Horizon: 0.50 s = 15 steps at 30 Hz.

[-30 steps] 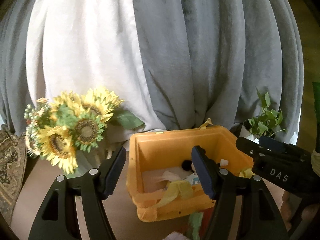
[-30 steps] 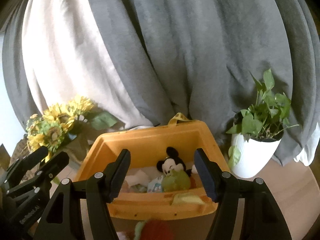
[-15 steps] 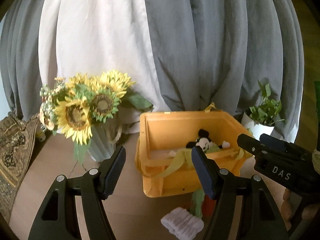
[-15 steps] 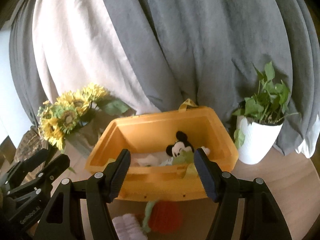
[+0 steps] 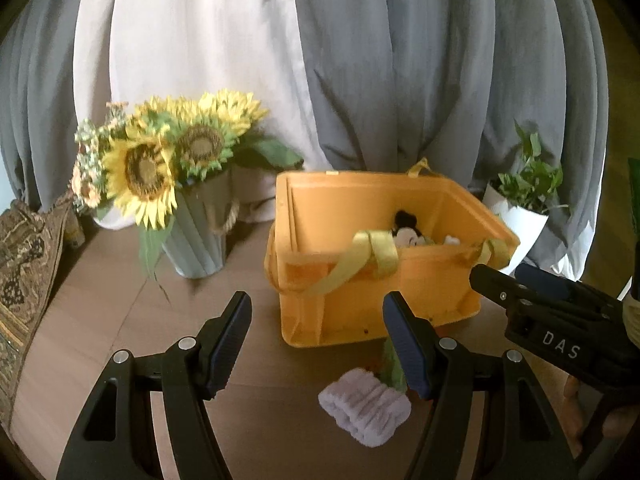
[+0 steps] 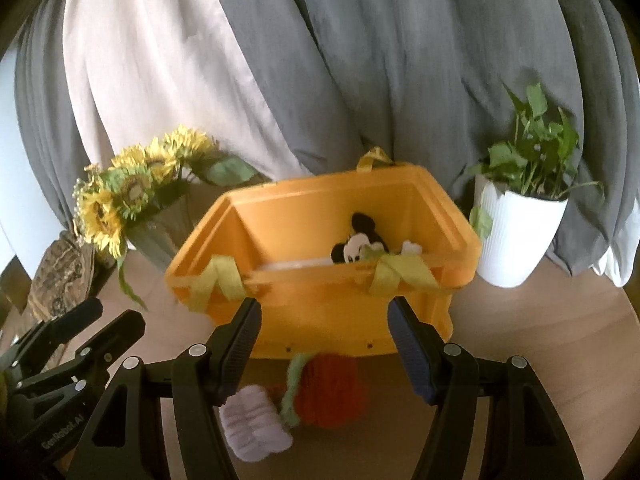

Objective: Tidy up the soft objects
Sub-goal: 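Withdraw both open tools from the crate toward the sock and pompom, then grasp the white sock with the left tool while the right tool grasps the red pompom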

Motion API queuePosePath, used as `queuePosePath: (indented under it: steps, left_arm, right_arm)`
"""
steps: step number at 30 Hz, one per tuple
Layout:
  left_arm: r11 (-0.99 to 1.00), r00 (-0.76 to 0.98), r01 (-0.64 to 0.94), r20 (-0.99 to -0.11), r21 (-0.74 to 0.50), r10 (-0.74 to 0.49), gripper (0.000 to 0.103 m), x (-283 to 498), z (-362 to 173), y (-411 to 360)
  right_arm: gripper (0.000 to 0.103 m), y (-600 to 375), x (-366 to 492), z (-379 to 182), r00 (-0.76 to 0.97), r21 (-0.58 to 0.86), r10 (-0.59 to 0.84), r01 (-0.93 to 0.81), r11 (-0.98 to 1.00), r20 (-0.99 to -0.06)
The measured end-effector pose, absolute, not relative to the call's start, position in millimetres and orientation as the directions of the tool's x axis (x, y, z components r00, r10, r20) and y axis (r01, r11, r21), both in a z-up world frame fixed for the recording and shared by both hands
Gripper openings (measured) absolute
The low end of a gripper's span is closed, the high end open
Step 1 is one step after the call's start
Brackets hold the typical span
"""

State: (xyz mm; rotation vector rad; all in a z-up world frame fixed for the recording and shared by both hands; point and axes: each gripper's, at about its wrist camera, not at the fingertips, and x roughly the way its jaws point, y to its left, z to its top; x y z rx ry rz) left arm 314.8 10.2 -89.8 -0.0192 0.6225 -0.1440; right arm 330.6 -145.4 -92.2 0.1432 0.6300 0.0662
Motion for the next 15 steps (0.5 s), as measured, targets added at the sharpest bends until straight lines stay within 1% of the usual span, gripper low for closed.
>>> queuePosePath:
  steps: [15]
  left_arm:
    - [0.988,0.709,0.133,-0.688,-0.083,-0.154,0.067,323.1,-136.2,7.5]
  right_arm:
    - [0.067,-144.5,335.2,-139.4,0.730,0.184,0.140,-0.020,0.983,-0.669]
